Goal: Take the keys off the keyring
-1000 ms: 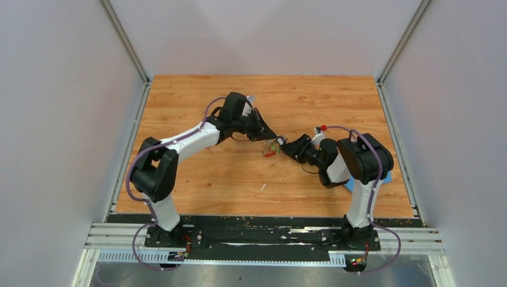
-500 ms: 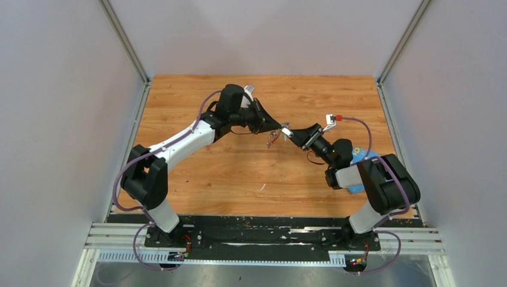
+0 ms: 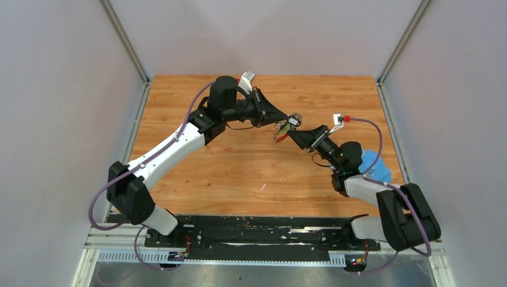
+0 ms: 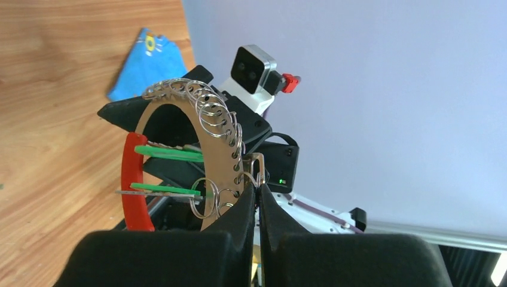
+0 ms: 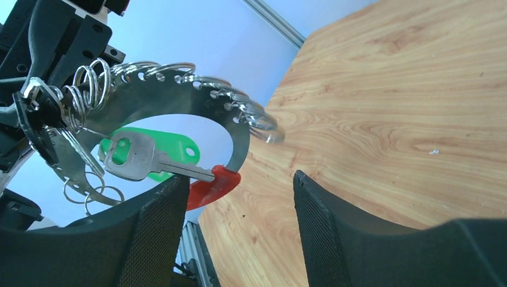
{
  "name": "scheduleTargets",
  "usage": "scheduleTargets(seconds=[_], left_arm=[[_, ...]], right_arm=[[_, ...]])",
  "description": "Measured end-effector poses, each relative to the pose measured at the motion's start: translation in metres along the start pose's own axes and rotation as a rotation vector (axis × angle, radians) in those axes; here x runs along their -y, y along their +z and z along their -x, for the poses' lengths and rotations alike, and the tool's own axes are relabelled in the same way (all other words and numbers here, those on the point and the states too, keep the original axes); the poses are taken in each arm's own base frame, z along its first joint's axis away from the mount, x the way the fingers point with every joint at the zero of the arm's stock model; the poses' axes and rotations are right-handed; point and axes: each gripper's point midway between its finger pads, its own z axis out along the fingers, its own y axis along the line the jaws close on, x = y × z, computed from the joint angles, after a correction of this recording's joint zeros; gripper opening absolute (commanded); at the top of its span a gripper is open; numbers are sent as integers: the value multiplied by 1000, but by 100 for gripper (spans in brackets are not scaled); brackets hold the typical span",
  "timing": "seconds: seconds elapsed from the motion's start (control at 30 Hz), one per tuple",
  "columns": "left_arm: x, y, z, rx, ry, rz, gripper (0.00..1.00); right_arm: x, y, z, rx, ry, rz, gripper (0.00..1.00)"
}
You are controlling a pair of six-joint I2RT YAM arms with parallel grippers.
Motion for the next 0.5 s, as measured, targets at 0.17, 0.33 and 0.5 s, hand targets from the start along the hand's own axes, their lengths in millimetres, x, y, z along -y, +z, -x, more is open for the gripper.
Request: scheduleTargets(seconds=[0.17, 0.33, 0.5], left_arm=[[23, -3, -13, -18, 9, -44, 0], [33, -5, -21, -31, -2, -69, 0], [47, -12, -24, -29, 0, -102, 0]], right_arm=[[-30, -6, 13, 25, -59, 46, 71], [-61, -12, 33, 76, -109, 85, 70], [-68, -10, 38, 84, -105, 94, 66]])
